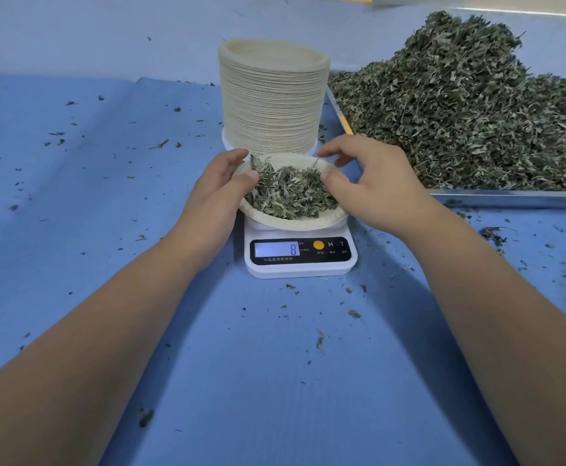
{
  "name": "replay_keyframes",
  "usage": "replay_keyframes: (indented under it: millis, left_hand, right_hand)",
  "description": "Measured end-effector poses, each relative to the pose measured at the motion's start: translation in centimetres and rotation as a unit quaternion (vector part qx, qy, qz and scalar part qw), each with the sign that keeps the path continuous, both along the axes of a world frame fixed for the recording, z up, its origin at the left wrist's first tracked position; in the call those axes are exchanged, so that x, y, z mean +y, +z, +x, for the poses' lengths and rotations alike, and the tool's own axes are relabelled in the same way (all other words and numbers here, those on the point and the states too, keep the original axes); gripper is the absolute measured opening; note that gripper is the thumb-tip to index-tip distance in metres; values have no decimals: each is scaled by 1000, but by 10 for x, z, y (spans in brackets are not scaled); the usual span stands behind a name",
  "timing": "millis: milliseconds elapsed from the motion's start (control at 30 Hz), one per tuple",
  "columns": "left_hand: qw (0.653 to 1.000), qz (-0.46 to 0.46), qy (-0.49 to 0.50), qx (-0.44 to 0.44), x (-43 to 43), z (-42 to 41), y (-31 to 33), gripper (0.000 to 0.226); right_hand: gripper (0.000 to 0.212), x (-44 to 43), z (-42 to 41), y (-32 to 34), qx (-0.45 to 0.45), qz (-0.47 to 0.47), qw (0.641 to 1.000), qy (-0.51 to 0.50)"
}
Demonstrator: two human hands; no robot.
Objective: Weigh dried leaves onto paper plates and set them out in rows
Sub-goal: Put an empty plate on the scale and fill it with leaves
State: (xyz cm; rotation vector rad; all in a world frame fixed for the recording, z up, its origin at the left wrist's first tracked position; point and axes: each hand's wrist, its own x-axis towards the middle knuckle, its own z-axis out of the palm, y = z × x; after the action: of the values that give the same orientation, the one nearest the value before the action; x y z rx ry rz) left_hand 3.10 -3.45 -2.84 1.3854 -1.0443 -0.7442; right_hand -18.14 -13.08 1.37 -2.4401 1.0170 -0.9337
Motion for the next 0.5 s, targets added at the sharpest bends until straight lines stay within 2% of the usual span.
replay_keyframes:
  millis: [333, 500]
  left_hand:
    - [1000, -1, -4, -4, 1, -1, 1, 53]
    - [1000, 0, -2, -4, 1, -2, 2, 55]
  right_hand:
    - [46, 0, 2, 2, 43, 43, 996, 64]
    - [38, 2, 5, 0, 79, 33, 994, 66]
